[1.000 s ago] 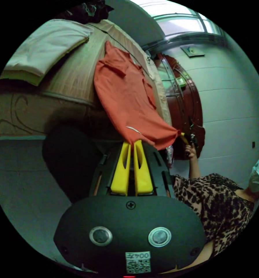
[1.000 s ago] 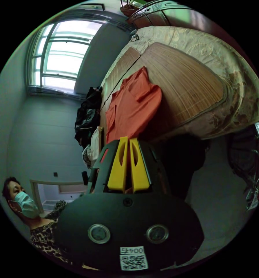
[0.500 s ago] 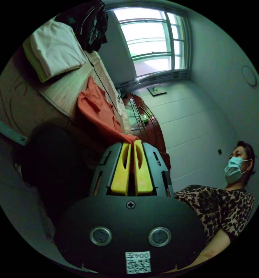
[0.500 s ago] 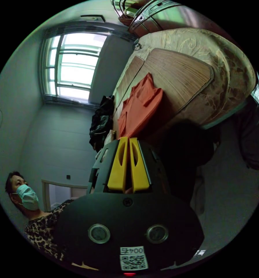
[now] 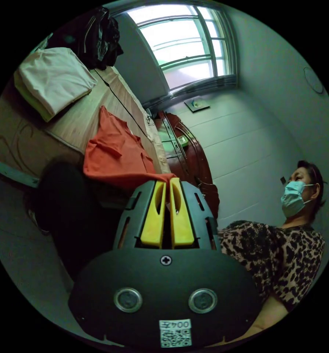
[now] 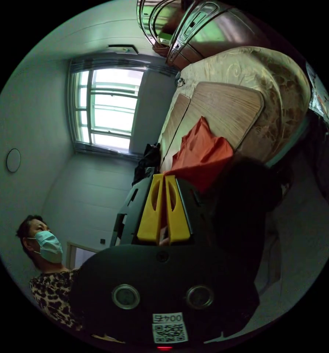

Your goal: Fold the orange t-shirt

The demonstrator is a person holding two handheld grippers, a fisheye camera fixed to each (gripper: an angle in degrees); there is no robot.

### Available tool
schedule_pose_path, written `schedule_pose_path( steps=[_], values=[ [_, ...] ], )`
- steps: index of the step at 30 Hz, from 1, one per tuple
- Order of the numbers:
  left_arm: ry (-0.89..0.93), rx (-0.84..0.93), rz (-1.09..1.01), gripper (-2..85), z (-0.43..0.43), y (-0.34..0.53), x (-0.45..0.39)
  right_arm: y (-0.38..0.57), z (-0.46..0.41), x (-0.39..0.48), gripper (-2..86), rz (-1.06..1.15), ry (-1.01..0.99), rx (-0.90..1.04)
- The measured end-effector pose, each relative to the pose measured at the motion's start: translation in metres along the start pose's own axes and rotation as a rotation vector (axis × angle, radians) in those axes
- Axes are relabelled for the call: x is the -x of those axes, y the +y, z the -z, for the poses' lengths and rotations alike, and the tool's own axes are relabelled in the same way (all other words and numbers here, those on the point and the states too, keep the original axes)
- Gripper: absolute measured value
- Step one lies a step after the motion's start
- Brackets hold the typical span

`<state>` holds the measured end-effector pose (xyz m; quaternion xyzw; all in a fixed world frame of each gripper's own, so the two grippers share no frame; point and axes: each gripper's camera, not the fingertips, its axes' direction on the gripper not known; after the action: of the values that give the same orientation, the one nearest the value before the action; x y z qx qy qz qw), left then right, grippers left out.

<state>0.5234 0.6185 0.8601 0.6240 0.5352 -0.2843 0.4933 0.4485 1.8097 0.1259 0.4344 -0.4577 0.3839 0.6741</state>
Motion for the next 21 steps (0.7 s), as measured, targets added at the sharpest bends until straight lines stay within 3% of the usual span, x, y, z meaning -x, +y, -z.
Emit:
schedule_pose_path(
  steps=[12,21],
  values=[
    [-0.001,0.014,-0.019,3.0,-0.091,-0.205,0.004,-0.169,-0.115,-0.007,-0.6,-0.019,-0.002,-0.076],
    [-0.083,0.074,0.127,3.0,-0.183,-0.326,0.056,-0.291,-0.251,-0.068,-0.6,-0.079,0.112,-0.019]
  ],
)
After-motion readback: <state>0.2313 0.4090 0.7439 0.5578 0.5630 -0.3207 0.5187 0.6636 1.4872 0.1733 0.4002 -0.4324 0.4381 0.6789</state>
